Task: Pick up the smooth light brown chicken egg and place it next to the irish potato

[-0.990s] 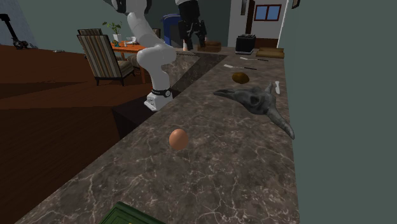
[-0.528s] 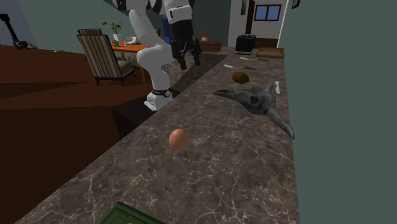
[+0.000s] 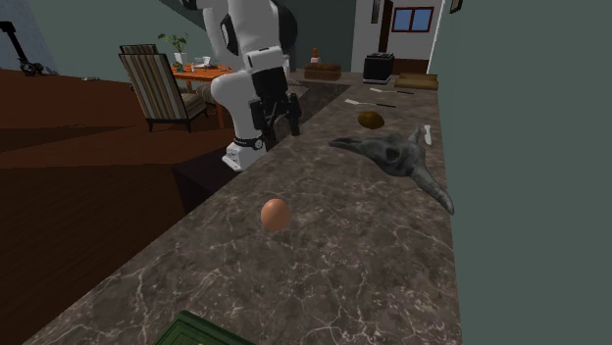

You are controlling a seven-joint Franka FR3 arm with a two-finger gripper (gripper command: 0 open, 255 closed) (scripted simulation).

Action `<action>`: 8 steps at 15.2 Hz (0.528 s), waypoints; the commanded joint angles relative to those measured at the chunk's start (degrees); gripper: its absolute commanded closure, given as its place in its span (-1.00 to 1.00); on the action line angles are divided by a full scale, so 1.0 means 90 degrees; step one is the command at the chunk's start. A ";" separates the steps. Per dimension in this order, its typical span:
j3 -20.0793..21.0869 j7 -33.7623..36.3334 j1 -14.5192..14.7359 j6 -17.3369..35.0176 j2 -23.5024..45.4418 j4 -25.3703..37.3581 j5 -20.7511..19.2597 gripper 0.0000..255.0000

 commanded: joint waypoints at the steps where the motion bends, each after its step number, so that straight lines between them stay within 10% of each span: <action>1: -0.0360 -0.0417 0.0096 0.0409 0.0409 0.0052 0.0163 -1.00; 8: -0.1695 -0.2508 0.0944 0.1424 0.2223 0.0718 0.2051 -1.00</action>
